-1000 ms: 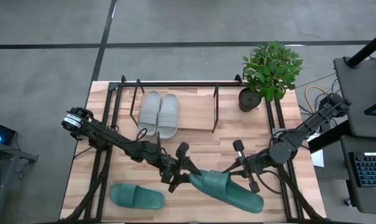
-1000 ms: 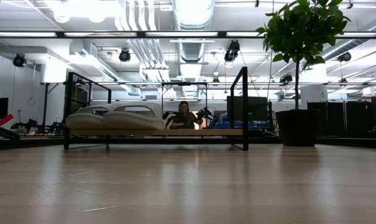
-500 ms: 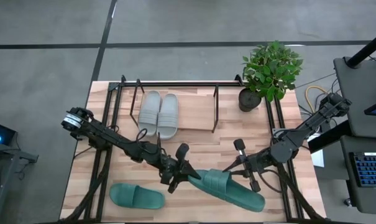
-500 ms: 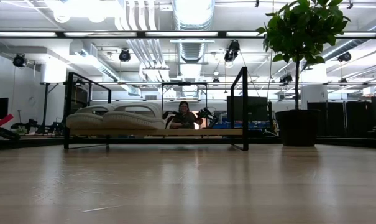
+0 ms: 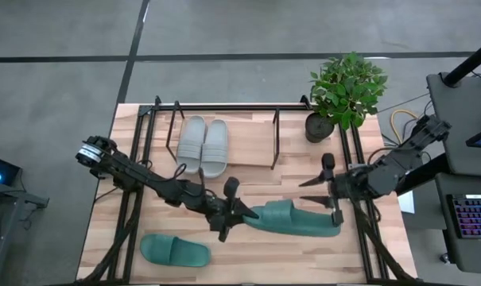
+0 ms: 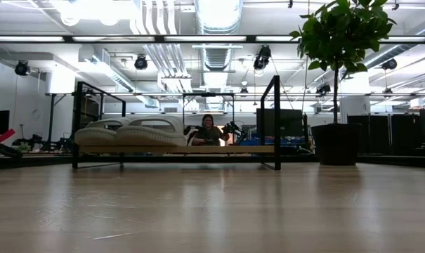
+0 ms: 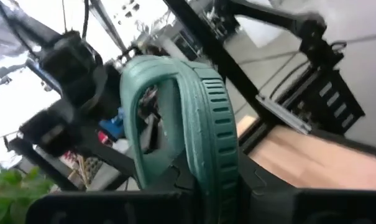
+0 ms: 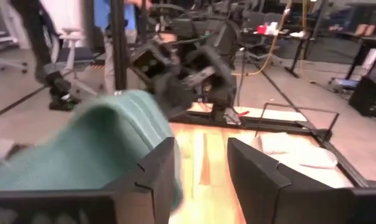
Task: Pick and place slides into the shelf
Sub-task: Put the right green slide on the shelf
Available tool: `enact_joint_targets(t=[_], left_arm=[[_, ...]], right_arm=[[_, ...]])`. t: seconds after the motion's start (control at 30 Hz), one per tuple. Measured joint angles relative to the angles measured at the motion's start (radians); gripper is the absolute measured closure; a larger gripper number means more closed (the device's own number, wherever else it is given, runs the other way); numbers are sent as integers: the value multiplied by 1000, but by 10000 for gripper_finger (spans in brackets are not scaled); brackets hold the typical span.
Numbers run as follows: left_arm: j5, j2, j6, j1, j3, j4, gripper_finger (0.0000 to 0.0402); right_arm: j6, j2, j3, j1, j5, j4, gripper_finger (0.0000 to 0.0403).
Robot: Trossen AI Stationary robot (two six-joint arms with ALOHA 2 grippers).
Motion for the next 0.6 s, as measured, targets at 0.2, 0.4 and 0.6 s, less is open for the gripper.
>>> enact_joint_targets(t=[0.2, 0.4, 0.6], left_arm=[[-91, -5, 0, -8, 0, 2, 384], [-397, -6, 57, -25, 0, -27, 384], [-716, -7, 165, -69, 1, -22, 385]], right_arm=[[-6, -15, 23, 2, -7, -26, 258], [44, -12, 24, 11, -12, -35, 262], [50, -11, 24, 43, 11, -35, 265]])
